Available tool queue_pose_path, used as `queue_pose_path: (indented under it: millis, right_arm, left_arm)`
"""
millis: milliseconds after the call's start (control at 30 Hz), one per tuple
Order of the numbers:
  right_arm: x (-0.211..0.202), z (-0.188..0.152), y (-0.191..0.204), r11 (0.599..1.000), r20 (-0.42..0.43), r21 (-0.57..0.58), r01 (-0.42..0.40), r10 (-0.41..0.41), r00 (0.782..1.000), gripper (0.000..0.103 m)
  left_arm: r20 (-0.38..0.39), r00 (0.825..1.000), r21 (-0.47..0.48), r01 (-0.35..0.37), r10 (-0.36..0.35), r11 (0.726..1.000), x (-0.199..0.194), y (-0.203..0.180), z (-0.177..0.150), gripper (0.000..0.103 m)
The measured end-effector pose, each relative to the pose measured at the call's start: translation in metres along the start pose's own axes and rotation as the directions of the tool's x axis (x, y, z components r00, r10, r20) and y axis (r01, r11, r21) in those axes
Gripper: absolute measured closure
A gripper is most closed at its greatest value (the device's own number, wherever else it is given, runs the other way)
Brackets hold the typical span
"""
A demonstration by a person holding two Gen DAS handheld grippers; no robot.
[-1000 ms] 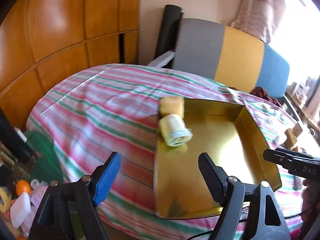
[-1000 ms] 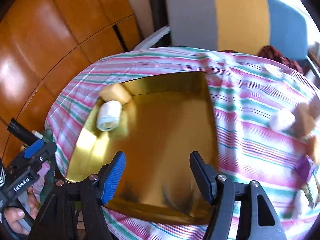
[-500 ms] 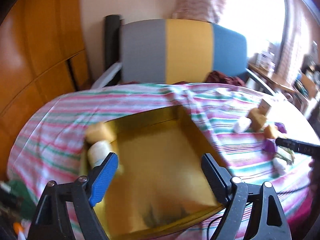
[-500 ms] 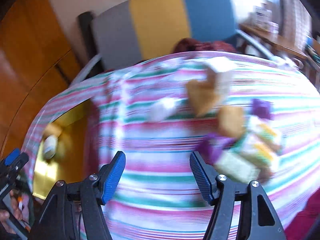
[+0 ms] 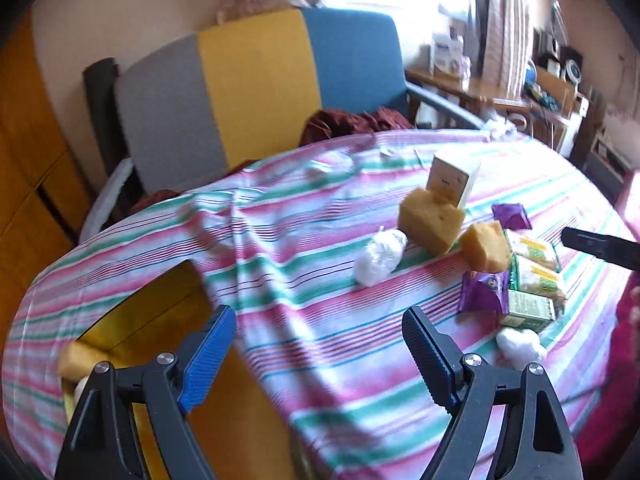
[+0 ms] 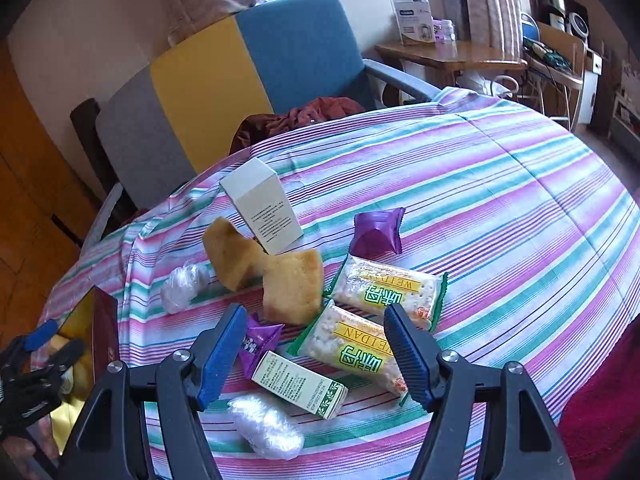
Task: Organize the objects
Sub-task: 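Grasp the plastic-wrapped white bundle with the left gripper, then grasp the white cardboard box with the right gripper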
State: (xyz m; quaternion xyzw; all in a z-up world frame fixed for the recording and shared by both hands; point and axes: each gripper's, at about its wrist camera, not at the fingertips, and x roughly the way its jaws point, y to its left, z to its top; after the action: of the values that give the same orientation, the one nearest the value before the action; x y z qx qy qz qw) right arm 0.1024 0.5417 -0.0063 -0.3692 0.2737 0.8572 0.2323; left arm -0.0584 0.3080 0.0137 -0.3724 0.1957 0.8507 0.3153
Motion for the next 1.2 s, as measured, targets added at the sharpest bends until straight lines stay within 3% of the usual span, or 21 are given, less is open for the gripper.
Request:
queue_pose_path:
  millis: [600,633,700,733,833,1033,1200]
  right_arm:
    - [0.008,-0.002,-0.015,0.993,-0.024,0.092,-0.078,0.081,0.996,0.031]
    - [0.009,-0.003,-0.015,0.993,-0.024,0.091,-0.078,0.080,0.997,0.031]
    - [0.009,-0.003,-0.015,0.993,-0.026,0.089,-0.077,0.079,0.996,0.031]
    - [0.009,-0.003,-0.015,0.993,-0.028,0.089,-0.075,0.078,0.997,0.031]
    - [0.010,-0.005,-0.013,0.994,-0.034,0.085,-0.072,0.075,0.997,0.031]
    - [0.013,-0.007,-0.006,0.997,-0.051,0.053,-0.052,0.055,0.997,0.031]
    - [0.013,-0.002,0.006,0.999,-0.053,0.004,-0.041,0.041,0.998,0.031]
  left_arm:
    - [-0.162,0.986,0.066,0.047,-0.036,0.997,0.135,-0.046,0.038,0.019]
    - [-0.169,0.985,0.058,0.049,-0.038,0.997,0.141,-0.045,0.039,0.023]
    - [-0.194,0.979,0.045,0.068,-0.058,0.997,0.150,-0.043,0.039,0.044]
    - [-0.220,0.973,0.030,0.085,-0.077,0.996,0.155,-0.041,0.037,0.063]
    - [-0.204,0.974,-0.024,0.100,-0.102,0.995,0.148,-0.033,0.033,0.071]
    - [-0.134,0.979,-0.072,0.143,-0.151,0.987,0.102,-0.024,0.022,0.071]
    - [-0.113,0.974,-0.100,0.184,-0.195,0.978,0.063,-0.020,0.005,0.071]
